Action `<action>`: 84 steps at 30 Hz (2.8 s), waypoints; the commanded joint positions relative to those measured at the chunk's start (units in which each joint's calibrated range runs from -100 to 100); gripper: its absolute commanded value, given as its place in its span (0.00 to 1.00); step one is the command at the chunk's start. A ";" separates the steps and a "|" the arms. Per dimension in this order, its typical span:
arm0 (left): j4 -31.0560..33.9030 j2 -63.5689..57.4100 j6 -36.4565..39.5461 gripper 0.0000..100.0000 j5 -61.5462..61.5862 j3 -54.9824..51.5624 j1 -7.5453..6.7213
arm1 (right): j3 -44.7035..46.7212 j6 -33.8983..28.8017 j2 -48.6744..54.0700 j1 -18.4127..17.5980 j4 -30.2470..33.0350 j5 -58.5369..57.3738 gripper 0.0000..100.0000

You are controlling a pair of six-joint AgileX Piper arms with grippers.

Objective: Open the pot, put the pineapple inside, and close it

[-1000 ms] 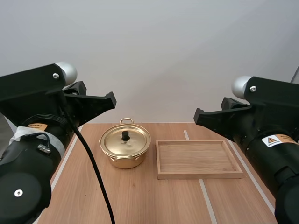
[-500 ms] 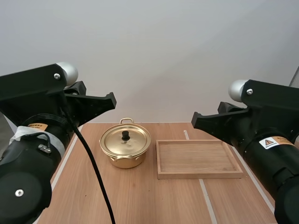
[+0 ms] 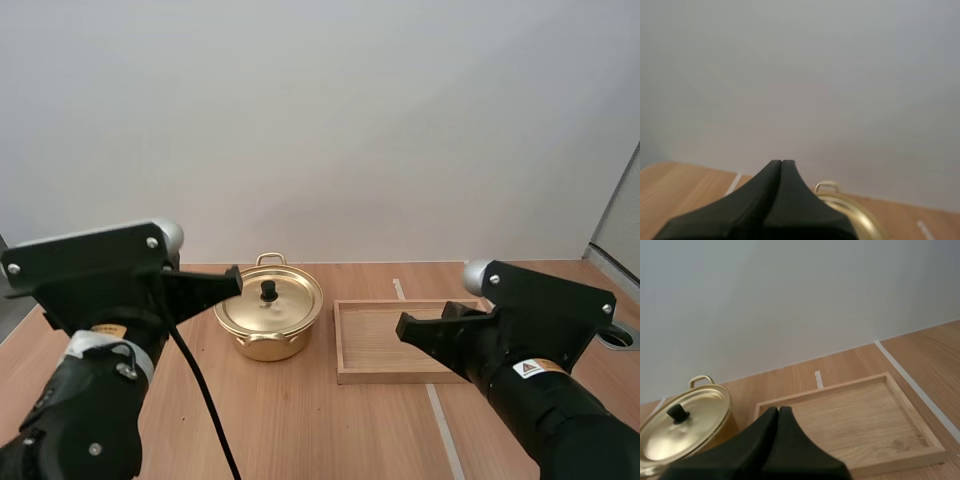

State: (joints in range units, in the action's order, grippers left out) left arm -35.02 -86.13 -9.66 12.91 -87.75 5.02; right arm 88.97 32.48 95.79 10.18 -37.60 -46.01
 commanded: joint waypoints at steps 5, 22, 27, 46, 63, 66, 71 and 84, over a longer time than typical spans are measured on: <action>15.96 -3.88 0.23 0.00 -1.34 -11.01 0.13 | 3.85 -0.02 -0.01 0.23 8.09 0.62 0.00; 26.53 -12.10 0.23 0.00 -0.54 -12.25 0.13 | 11.03 -5.00 1.49 -2.98 16.20 12.59 0.00; 29.43 -13.87 0.23 0.00 -0.75 -12.25 -0.18 | 11.03 -6.41 4.21 -7.85 27.85 14.94 0.00; 29.46 -13.87 0.23 0.00 -1.27 -12.25 -0.18 | 11.03 -6.41 4.21 -10.43 31.92 14.94 0.00; 14.28 -13.87 0.23 0.00 15.62 -12.25 -0.18 | 11.03 -5.98 4.21 -9.88 21.98 13.13 0.00; 14.43 -13.87 0.23 0.00 16.14 -12.25 -0.18 | 11.03 -5.98 4.21 -9.72 22.09 13.13 0.00; 15.94 -13.87 0.23 0.00 17.81 -12.25 -0.18 | 11.03 -5.98 4.21 -9.57 23.60 13.63 0.00; 15.94 -13.87 0.23 0.00 17.81 -12.25 -0.18 | 11.03 -5.98 4.21 -9.76 21.26 13.60 0.00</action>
State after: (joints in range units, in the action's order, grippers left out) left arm -19.61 -99.60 -9.66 31.14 -99.90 5.02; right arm 99.53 26.27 99.60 0.39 -15.73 -32.31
